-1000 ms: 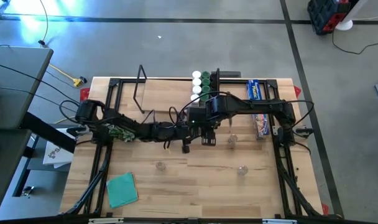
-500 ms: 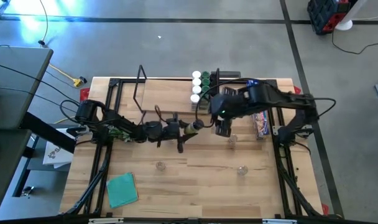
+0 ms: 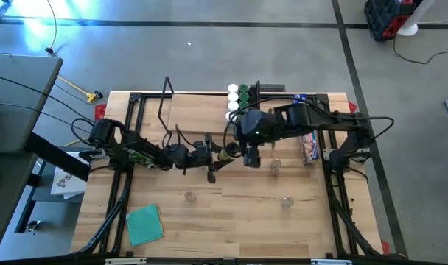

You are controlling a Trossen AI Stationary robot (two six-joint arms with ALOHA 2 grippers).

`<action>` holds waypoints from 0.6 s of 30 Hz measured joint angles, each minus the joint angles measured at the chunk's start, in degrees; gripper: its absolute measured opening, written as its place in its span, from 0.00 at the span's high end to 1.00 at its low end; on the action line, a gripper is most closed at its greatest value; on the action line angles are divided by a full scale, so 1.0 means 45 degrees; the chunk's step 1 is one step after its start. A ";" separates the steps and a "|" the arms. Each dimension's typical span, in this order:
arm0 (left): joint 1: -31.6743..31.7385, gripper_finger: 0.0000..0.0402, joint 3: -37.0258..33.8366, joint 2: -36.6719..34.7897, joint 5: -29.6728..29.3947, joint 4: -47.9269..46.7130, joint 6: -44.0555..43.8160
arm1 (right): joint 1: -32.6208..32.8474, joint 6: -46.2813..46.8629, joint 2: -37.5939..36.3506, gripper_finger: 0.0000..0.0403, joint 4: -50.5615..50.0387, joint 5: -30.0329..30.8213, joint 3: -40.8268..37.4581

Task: Shelf spices
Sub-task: Adjust the black seasoning bottles on the shelf

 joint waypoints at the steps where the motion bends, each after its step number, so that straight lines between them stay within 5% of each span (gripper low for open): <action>1: -0.0019 0.60 -0.0004 0.0000 0.0001 0.0124 0.0021 | -0.0058 0.0099 0.0099 0.37 0.0100 -0.0103 0.0000; 18: -0.0150 0.60 0.0000 0.0000 -0.0057 0.0501 0.0224 | -0.0265 0.0049 0.0773 0.37 0.0423 -0.1341 0.0000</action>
